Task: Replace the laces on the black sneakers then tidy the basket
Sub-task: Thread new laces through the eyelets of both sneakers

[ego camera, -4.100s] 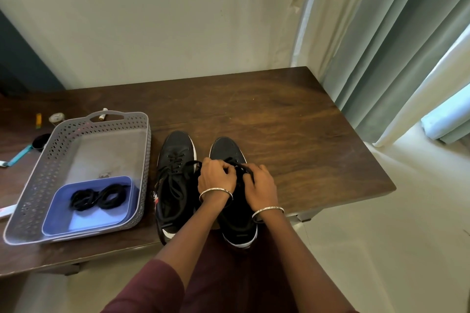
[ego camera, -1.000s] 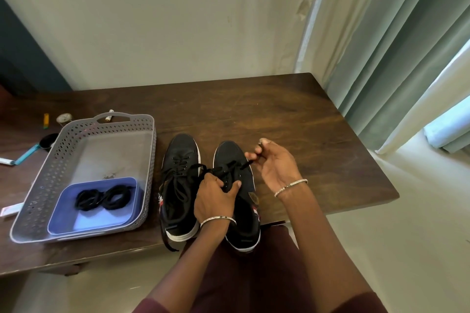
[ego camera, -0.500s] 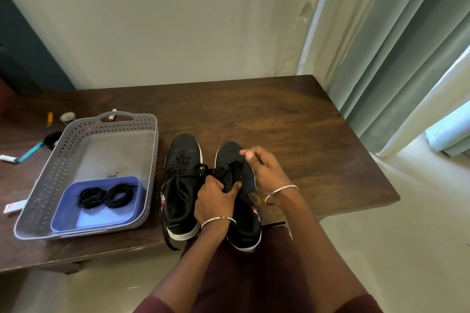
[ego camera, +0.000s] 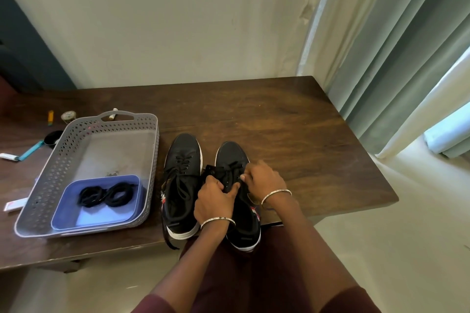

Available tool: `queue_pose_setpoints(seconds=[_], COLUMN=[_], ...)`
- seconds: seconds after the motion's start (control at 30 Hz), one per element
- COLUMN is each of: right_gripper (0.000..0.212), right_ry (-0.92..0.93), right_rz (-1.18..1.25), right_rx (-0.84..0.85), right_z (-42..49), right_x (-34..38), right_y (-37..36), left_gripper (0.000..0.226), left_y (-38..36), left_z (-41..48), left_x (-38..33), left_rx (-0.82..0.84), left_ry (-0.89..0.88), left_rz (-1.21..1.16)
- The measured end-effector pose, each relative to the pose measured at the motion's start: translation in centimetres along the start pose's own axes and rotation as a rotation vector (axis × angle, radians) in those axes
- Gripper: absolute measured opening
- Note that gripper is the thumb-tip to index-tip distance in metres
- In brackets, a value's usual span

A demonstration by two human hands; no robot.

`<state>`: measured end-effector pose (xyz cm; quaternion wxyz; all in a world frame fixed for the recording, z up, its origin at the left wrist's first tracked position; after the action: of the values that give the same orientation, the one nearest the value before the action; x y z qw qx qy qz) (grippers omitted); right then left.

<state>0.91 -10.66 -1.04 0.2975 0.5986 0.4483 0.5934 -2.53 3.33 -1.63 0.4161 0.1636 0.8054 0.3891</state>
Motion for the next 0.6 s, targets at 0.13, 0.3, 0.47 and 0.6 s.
queue_pose_setpoints(seconds=[0.13,0.3,0.47,0.6], right_gripper=[0.018,0.033,0.032,0.020], right_ry=[0.127,-0.128,-0.126,-0.077], right_rz=[0.890,1.071,0.232,0.071], right_rx=[-0.266,-0.372,-0.103,-0.045], right_z=[-0.5,-1.6,-1.6,-0.7], right_x=[1.3,0.1,-1.6,-0.9], right_y=[2.9,2.7,-0.3,-0.5], left_gripper=[0.045,0.044,0.042,0.042], left_y=[0.1,0.1,0.0,0.0], left_z=[0.2,0.1,0.0,0.1], left_x=[0.1,0.1,0.0,0.0], left_rx=[0.020,0.025,0.019,0.019], left_ry=[0.008,0.008,-0.003,0.002], left_rz=[-0.009,-0.004,0.007,0.014])
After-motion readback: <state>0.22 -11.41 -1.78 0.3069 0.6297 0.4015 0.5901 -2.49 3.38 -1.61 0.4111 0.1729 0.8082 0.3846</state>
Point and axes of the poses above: each hand's wrist, its own z-axis towards the middle knuckle, its own y-axis out of the back of the hand, x = y × z, the point moved 3 cm from there along z, towards the middle knuckle, and after that the axes turned 14 degrees about y, right-handed, at the moved point
